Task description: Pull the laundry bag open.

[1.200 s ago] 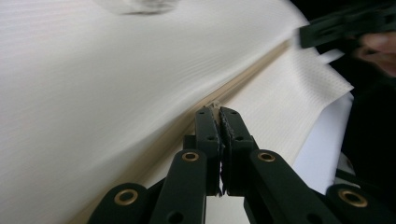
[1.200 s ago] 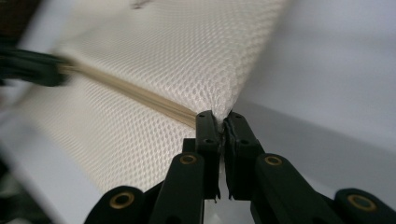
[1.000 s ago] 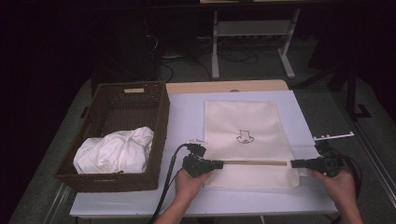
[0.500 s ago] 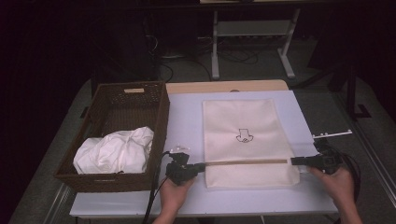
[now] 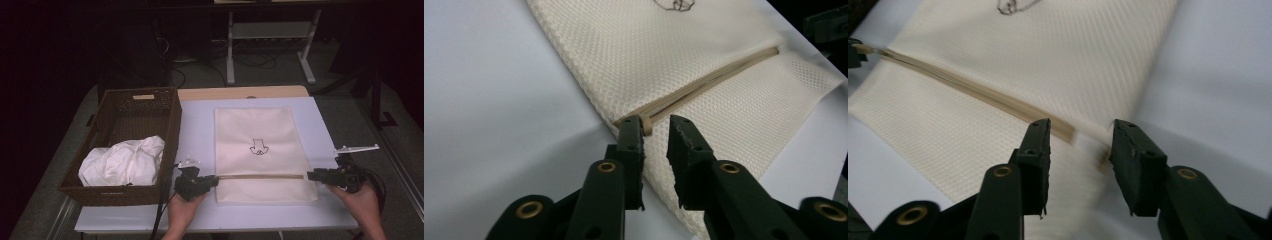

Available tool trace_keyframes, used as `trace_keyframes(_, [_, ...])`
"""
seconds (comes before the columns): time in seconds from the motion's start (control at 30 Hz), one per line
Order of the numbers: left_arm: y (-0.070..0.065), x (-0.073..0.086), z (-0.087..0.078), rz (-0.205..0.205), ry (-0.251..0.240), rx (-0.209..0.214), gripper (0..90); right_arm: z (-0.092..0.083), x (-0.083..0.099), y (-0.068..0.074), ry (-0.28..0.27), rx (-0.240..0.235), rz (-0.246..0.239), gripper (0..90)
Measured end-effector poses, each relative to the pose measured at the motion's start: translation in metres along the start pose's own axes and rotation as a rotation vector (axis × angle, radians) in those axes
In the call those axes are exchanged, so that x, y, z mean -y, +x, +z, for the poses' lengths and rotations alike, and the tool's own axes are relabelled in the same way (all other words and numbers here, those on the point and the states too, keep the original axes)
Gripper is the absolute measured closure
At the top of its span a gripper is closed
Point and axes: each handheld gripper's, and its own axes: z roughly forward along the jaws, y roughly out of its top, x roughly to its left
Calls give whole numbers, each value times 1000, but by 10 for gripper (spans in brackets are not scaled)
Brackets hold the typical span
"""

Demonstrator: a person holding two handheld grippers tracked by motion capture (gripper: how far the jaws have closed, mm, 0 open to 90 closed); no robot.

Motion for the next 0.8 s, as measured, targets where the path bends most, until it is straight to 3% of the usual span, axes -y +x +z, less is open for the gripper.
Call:
trace_keyframes(0.1, [0, 0, -4, 19, -24, 12, 710, -6, 3, 4, -14, 23, -9, 543])
trace_keyframes(0.27, [-2, 0, -4, 45, -23, 12, 642, -15, 11, 13, -30, 55, -22, 500])
trace_keyframes(0.47, [-3, -2, -8, 48, -39, 16, 585, -22, 18, 28, -41, 77, -62, 456])
trace_keyframes(0.67, [-7, -8, -10, 72, -34, 26, 525, -22, 20, 42, -39, 70, -100, 423])
trace_keyframes(0.7, [-8, -10, -10, 80, -31, 25, 500, -19, 19, 48, -37, 42, -114, 420])
trace_keyframes(0.8, [-11, -14, -11, 104, -30, 30, 461, -16, 16, 54, -49, 31, -146, 392])
